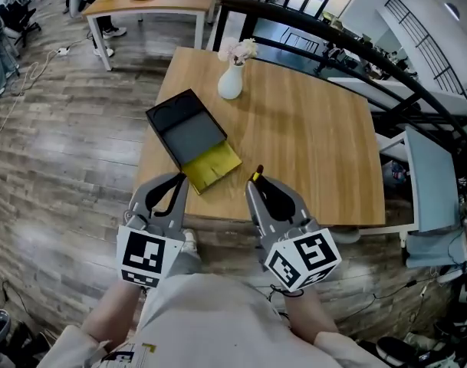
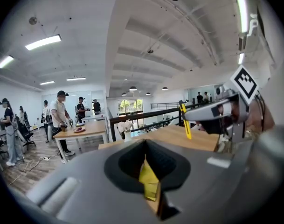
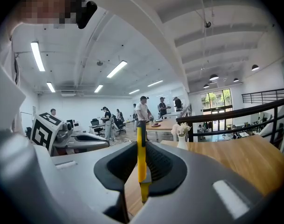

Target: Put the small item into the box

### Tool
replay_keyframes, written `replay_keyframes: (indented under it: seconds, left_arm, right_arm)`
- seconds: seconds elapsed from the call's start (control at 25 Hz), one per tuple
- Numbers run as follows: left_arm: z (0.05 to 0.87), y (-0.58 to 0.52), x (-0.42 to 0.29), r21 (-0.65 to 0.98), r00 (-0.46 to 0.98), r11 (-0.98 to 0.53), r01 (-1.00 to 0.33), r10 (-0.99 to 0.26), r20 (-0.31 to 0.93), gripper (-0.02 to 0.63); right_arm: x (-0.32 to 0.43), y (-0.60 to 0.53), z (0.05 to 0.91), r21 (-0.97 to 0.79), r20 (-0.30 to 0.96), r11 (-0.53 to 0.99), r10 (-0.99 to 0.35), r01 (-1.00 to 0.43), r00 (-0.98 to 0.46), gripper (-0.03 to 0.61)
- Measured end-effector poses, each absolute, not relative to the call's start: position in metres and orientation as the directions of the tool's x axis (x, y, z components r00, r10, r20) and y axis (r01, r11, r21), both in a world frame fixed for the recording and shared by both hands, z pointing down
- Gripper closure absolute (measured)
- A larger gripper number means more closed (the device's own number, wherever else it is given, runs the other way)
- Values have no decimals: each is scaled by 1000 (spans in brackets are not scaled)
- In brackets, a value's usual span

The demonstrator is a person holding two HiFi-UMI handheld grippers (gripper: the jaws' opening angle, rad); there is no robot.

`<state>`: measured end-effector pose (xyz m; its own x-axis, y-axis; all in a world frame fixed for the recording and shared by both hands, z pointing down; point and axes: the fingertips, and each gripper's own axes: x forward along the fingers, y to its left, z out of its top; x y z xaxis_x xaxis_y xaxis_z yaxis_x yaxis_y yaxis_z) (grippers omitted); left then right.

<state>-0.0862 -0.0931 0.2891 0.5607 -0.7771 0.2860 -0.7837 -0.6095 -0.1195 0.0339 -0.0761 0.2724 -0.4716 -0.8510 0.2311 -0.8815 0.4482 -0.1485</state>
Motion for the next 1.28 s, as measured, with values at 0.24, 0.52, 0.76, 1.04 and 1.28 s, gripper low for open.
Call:
replay_keyframes:
  seconds: [0.24, 0.52, 0.76, 1.04, 1.28]
  left_arm:
    - [299, -143, -99, -95, 599, -648, -756, -743, 298, 612]
    - [314, -188, -114, -59, 622, -672, -738, -712, 326, 612]
    - [326, -204, -116, -34, 617, -665, -746, -709, 342, 612]
    - [337, -213, -110, -33, 599, -654, -756, -710, 371, 612]
    - [344, -221, -103, -35, 558, -623, -782, -723, 406, 612]
  right_arm:
    - [19, -125, 281, -142, 260, 405, -865, -903, -429, 523]
    - [6, -172, 291, -140, 299, 376, -866, -916, -401, 523]
    - [3, -191, 304, -145, 328, 382, -852, -913, -408, 523]
    - [5, -204, 320, -168, 352, 410, -825, -897, -443, 523]
    - [20, -213, 328, -187, 368, 431, -802, -883, -470, 523]
